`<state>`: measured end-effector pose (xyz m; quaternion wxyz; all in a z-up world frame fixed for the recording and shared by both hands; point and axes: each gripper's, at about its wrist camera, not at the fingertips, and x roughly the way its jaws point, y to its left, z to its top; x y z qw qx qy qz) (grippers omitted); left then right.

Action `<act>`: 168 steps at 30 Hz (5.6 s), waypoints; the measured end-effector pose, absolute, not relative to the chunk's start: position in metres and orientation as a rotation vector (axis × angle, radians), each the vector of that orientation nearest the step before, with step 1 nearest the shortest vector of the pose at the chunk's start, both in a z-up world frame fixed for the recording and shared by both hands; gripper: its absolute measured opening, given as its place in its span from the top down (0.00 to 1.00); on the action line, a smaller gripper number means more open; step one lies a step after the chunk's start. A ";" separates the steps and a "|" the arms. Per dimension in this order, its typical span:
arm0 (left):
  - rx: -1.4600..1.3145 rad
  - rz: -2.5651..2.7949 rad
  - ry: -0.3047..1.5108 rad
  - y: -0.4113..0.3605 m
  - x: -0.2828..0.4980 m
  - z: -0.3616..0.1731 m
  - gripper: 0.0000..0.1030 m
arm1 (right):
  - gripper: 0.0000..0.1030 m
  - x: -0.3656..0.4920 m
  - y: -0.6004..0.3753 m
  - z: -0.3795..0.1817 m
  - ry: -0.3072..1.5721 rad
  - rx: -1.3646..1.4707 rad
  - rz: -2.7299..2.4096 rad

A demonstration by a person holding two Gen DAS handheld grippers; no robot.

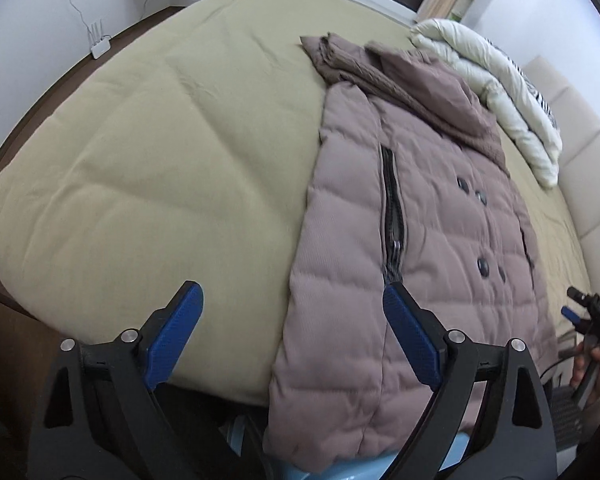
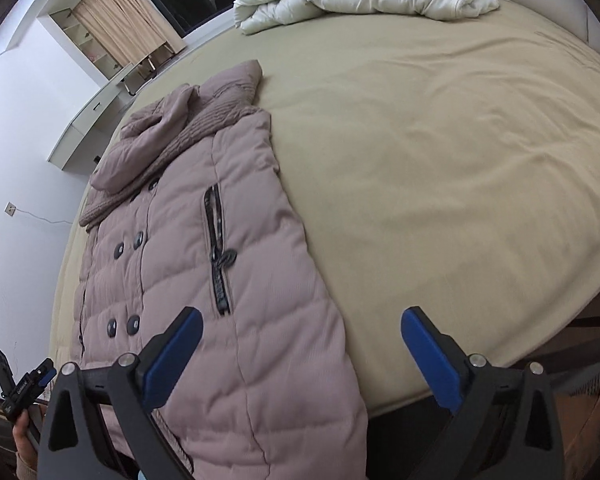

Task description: Fold large clothes

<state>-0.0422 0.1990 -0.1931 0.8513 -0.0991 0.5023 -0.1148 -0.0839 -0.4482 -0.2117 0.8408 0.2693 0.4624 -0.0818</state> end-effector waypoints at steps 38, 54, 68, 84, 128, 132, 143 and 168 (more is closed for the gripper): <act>-0.258 -0.484 1.342 0.162 -0.075 -0.280 0.57 | 0.57 -0.112 -0.437 -0.276 1.322 0.734 0.132; -0.533 -0.626 1.185 0.190 -0.065 -0.174 0.94 | 0.91 -0.119 -0.438 -0.186 0.982 0.906 0.255; -0.725 -0.674 0.799 0.208 0.085 -0.035 0.95 | 0.91 0.013 -0.475 -0.062 0.593 0.788 0.242; -0.628 -0.471 0.769 0.149 0.377 -0.062 0.95 | 0.92 0.275 -0.490 -0.086 0.615 0.516 -0.025; 0.191 -0.319 0.865 -0.110 0.467 -0.194 0.88 | 0.48 0.430 -0.345 -0.222 0.966 0.097 -0.030; 0.183 -0.315 0.845 -0.104 0.469 -0.209 0.88 | 0.47 0.428 -0.347 -0.229 0.944 0.120 -0.012; 0.192 -0.305 0.835 -0.096 0.464 -0.231 0.88 | 0.47 0.423 -0.340 -0.235 0.888 0.080 -0.043; -0.001 -0.390 0.877 -0.040 0.462 -0.221 0.88 | 0.46 0.403 -0.324 -0.233 0.812 0.054 -0.064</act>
